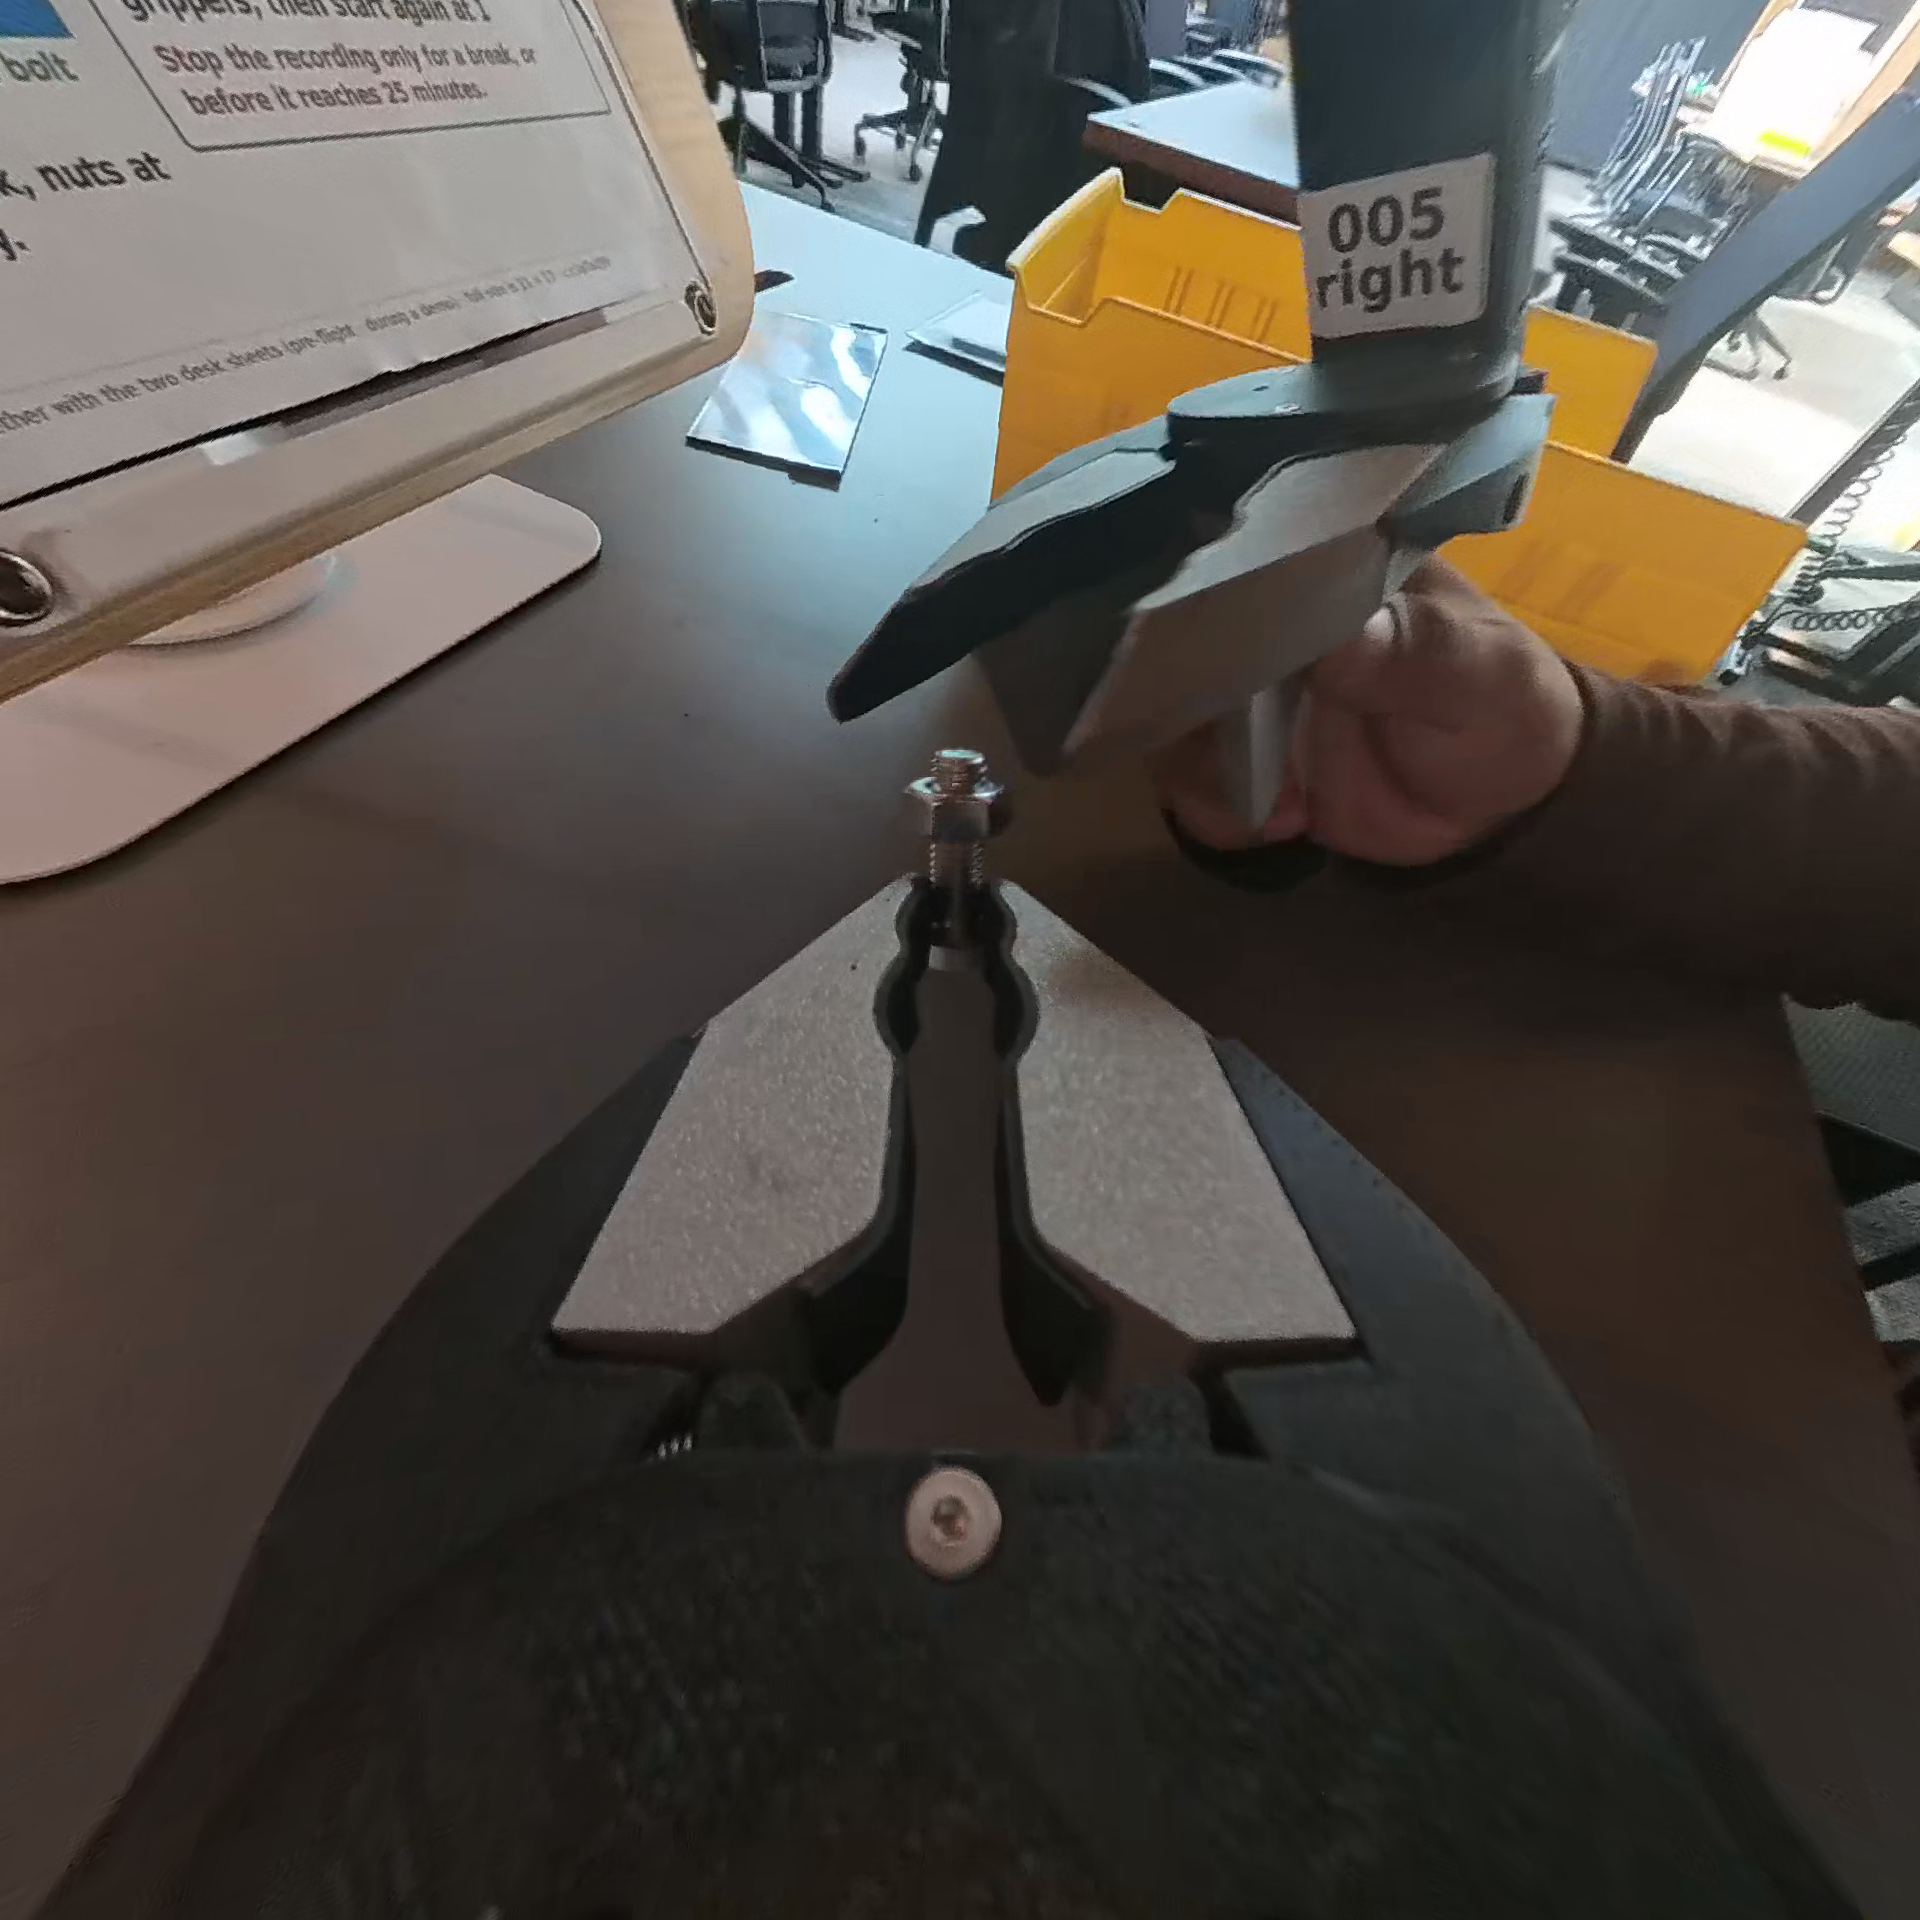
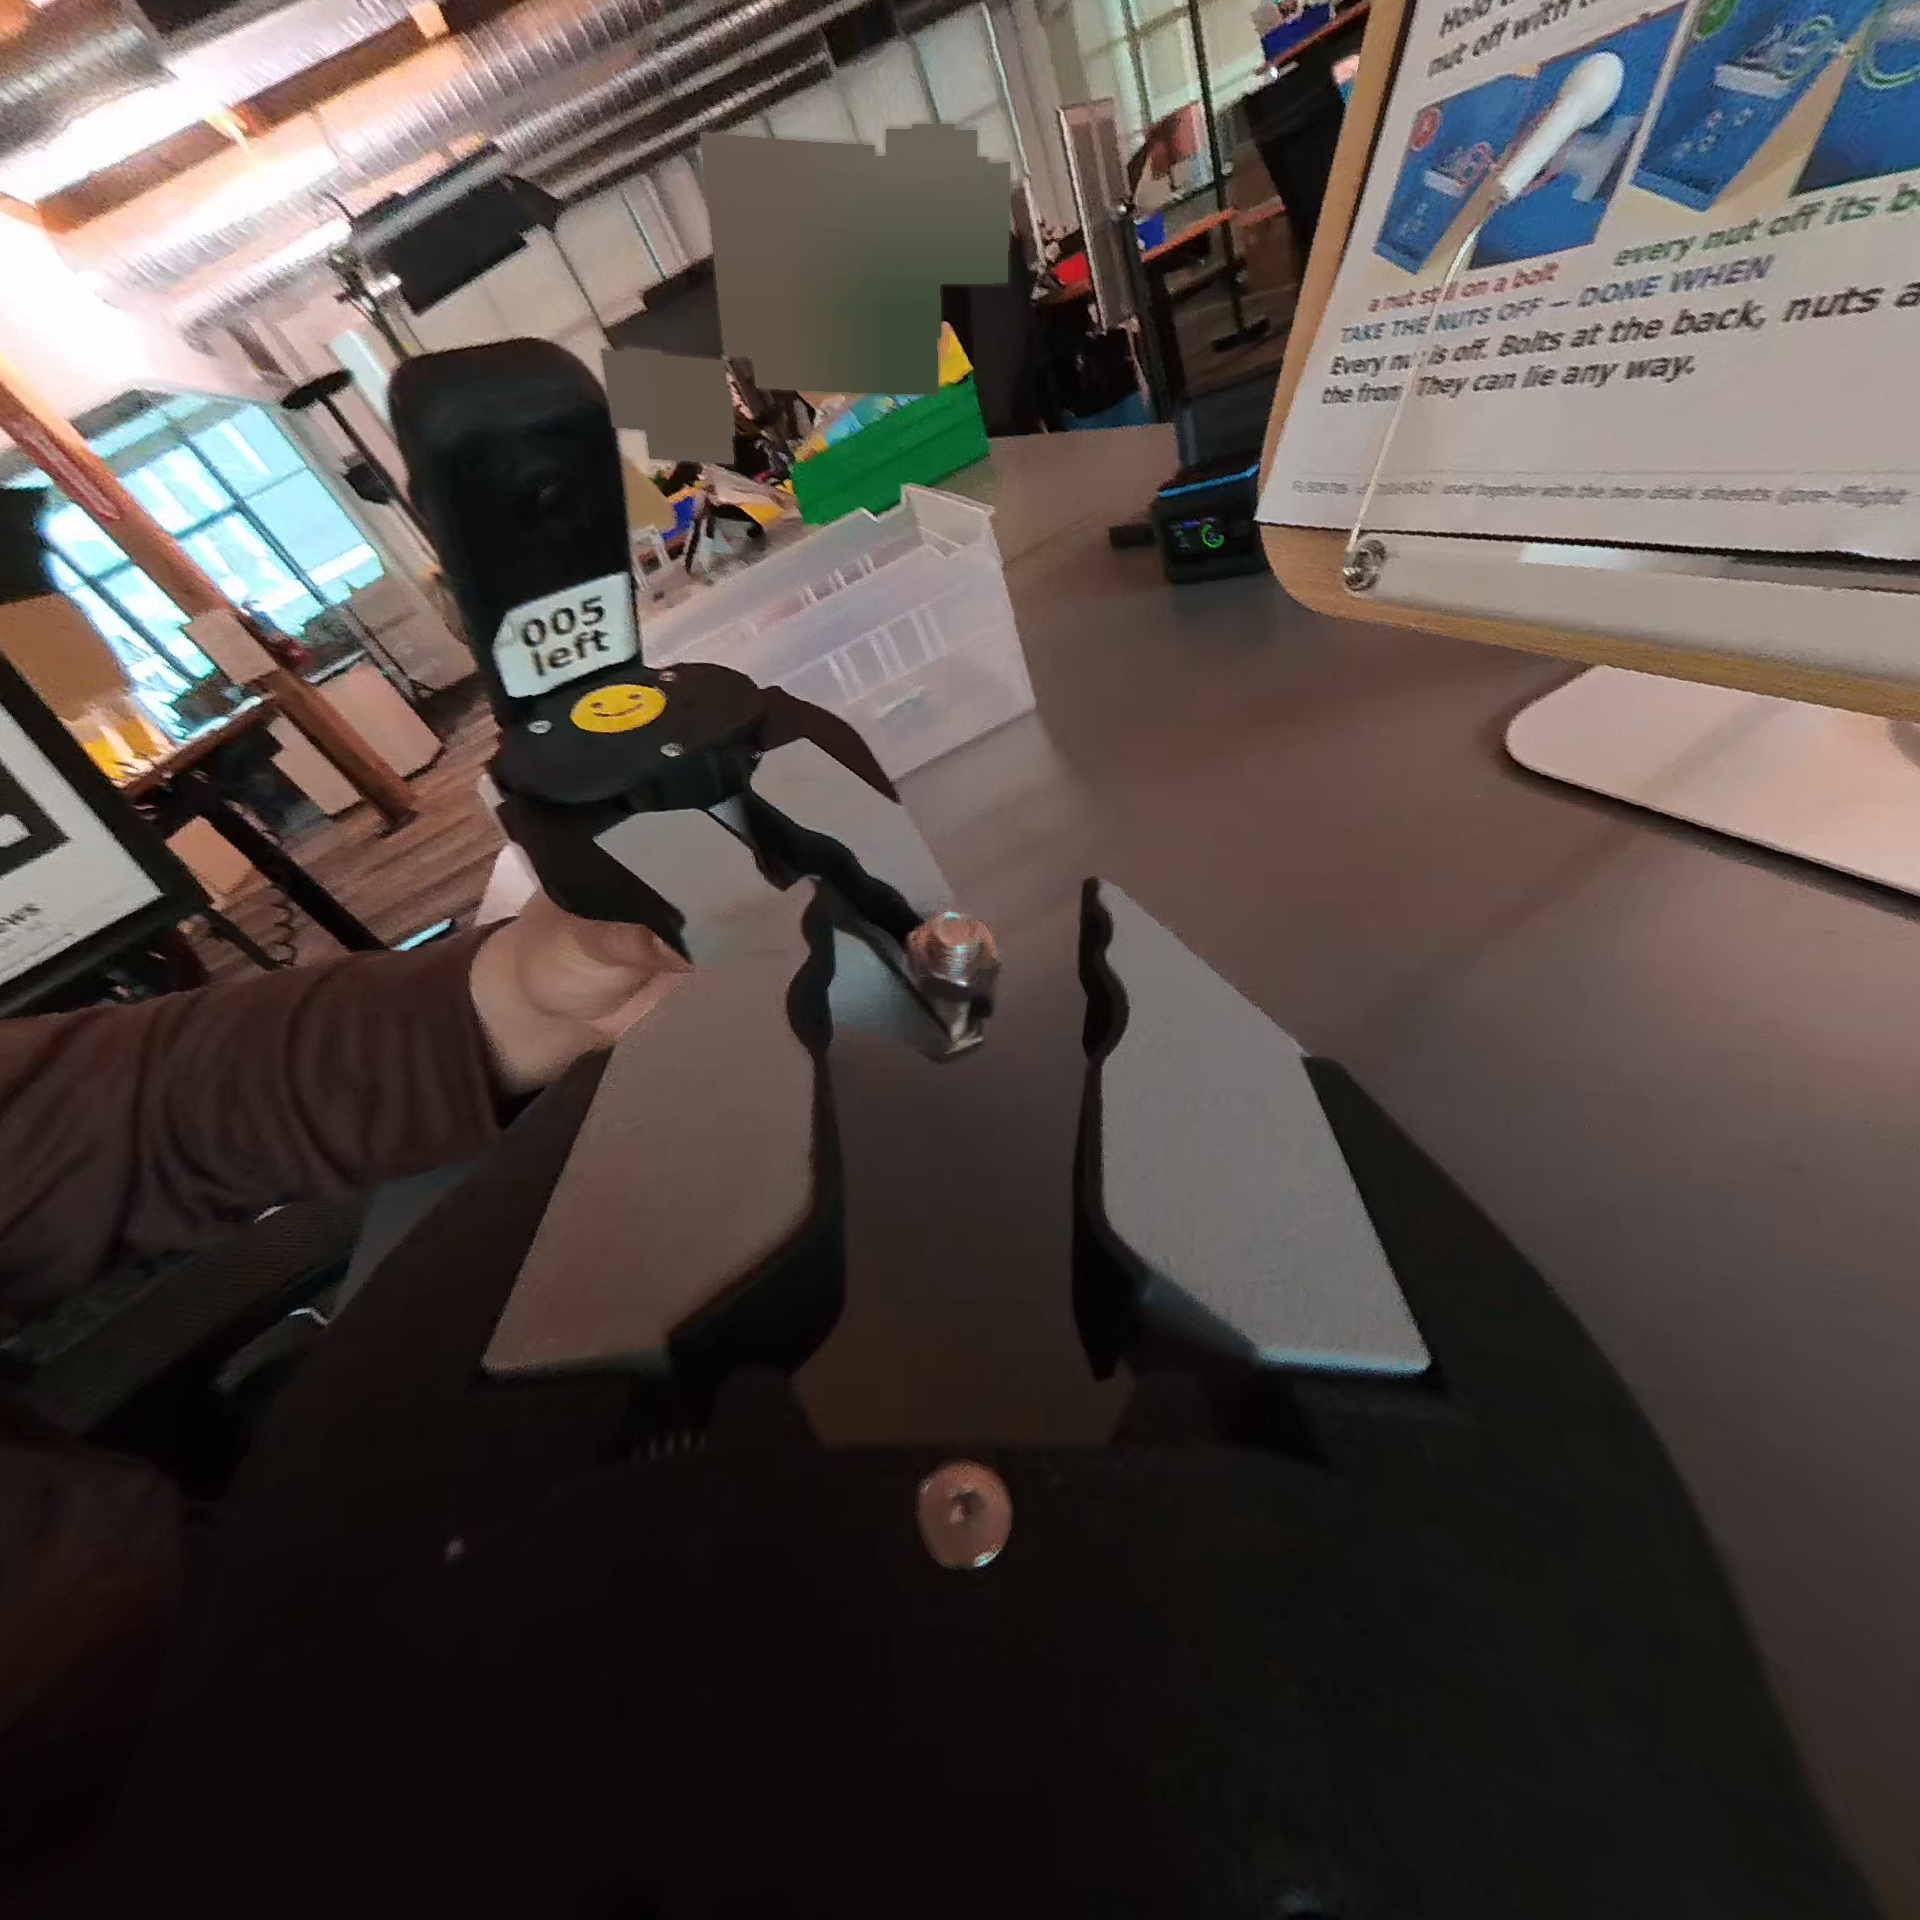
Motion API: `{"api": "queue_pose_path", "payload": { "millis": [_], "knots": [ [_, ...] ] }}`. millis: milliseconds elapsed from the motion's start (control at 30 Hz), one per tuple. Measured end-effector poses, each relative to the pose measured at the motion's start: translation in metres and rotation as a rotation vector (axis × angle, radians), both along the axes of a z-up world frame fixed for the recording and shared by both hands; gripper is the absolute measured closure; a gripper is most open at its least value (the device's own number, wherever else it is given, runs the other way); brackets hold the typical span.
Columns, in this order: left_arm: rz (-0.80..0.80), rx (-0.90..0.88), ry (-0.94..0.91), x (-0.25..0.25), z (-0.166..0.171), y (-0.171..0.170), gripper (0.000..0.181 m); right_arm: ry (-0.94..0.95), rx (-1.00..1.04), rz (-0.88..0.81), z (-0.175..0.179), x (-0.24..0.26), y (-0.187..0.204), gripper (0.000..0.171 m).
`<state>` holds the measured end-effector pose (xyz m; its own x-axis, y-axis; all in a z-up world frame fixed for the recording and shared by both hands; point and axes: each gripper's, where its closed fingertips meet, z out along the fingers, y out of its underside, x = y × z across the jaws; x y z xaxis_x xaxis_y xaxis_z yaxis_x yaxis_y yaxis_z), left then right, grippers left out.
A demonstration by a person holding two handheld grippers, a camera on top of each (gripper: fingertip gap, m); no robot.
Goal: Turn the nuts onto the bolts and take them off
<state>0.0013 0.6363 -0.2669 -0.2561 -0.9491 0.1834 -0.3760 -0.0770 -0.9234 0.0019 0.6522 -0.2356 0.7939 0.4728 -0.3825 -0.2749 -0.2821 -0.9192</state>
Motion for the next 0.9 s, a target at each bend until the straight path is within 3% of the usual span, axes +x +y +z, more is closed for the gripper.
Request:
{"api": "queue_pose_path", "payload": {
  "millis": [33, 100, 133, 167, 267, 433, 533, 567, 633, 800, 900],
  "knots": [
    [0.000, -0.017, -0.012, 0.000, 0.004, -0.001, 0.174, -0.020, -0.021, -0.019, -0.005, 0.003, 0.001, 0.132],
    [0.038, -0.039, -0.033, -0.001, 0.012, 0.008, 0.174, -0.057, -0.082, -0.064, -0.015, 0.012, 0.004, 0.121],
    [0.061, -0.055, -0.059, -0.003, 0.017, 0.016, 0.174, -0.075, -0.136, -0.116, -0.024, 0.022, 0.005, 0.137],
    [0.073, -0.086, -0.082, -0.005, 0.023, 0.022, 0.174, -0.104, -0.161, -0.165, -0.030, 0.032, 0.006, 0.138],
    [0.092, -0.069, -0.056, -0.008, 0.016, 0.031, 0.174, -0.045, -0.096, -0.108, -0.017, 0.023, 0.004, 0.127],
    [-0.006, 0.000, -0.014, 0.001, 0.006, -0.004, 0.174, -0.059, -0.044, -0.013, -0.009, -0.004, 0.003, 0.121],
    [0.070, 0.024, -0.027, 0.001, 0.010, 0.011, 0.174, -0.085, -0.109, -0.107, -0.017, 0.015, 0.006, 0.117],
    [0.091, -0.002, -0.044, -0.001, 0.014, 0.018, 0.174, -0.101, -0.138, -0.158, -0.022, 0.025, 0.006, 0.132],
    [0.110, -0.038, -0.061, -0.004, 0.018, 0.028, 0.174, -0.171, -0.144, -0.231, -0.025, 0.040, 0.006, 0.129],
    [0.031, -0.029, -0.044, 0.000, 0.012, 0.005, 0.174, -0.001, -0.016, -0.034, 0.003, 0.001, 0.002, 0.113],
    [0.041, -0.008, -0.064, 0.002, 0.018, 0.001, 0.174, -0.076, -0.055, -0.098, -0.007, 0.009, 0.005, 0.116]
  ]
}}
